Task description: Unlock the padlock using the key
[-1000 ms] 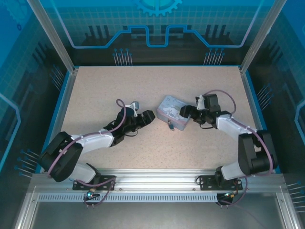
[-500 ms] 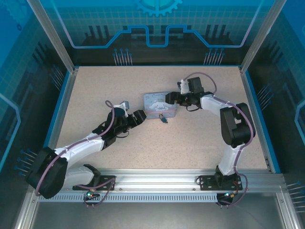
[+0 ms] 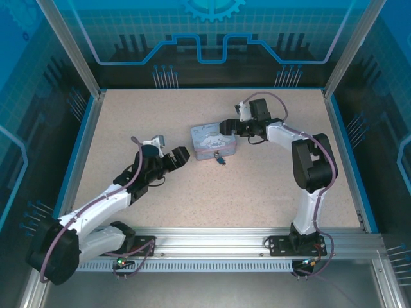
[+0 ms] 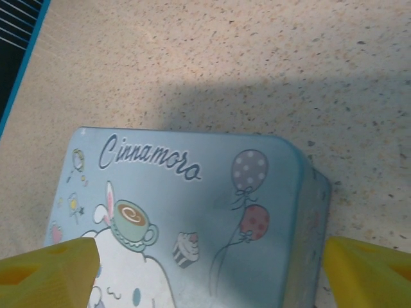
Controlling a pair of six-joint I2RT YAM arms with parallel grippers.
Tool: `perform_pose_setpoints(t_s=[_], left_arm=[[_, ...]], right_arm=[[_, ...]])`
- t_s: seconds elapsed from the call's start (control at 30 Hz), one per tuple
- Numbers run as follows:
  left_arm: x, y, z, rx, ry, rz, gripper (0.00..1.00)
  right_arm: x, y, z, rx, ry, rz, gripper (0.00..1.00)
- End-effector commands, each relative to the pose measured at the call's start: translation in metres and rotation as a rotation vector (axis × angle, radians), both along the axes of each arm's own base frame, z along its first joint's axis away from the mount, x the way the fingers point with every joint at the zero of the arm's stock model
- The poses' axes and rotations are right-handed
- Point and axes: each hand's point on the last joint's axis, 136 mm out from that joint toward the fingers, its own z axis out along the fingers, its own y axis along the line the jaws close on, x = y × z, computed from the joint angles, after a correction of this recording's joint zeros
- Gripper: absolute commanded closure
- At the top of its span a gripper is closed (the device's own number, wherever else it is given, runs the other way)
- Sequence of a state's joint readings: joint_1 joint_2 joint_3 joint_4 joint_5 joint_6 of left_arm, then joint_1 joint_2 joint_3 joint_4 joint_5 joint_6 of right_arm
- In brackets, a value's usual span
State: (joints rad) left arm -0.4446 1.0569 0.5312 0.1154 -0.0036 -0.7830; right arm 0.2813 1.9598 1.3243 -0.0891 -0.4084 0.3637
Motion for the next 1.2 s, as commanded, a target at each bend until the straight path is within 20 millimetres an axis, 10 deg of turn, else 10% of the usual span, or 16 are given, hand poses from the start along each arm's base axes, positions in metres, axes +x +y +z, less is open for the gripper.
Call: perform_pose_setpoints(t_s=[0.0, 0.4, 0.83, 1.17], left_arm=[[-0.002, 0.006, 0.004, 0.022, 0.003, -0.005, 0.12], [0.021, -0.007, 0.048, -0.051, -0.027, -0.110, 0.09], [0.098, -0.067, 0.065, -0.109, 0.007, -0.307, 0.19], [0.133, -0.111, 0.046, -0.158, 0.061, -0.431, 0.24]], right_arm=[[0.003, -0.006, 0.020, -0.061, -0.076, -0.014, 0.08], [-0.052, -0.037, 0.043, -0.168, -0.155, -0.072, 0.04], [-0.133, -0.020, -0.008, -0.478, -0.265, -0.046, 0.07], [-0.150, 0.025, -0.040, -0.237, -0.253, 0.210, 0.32]])
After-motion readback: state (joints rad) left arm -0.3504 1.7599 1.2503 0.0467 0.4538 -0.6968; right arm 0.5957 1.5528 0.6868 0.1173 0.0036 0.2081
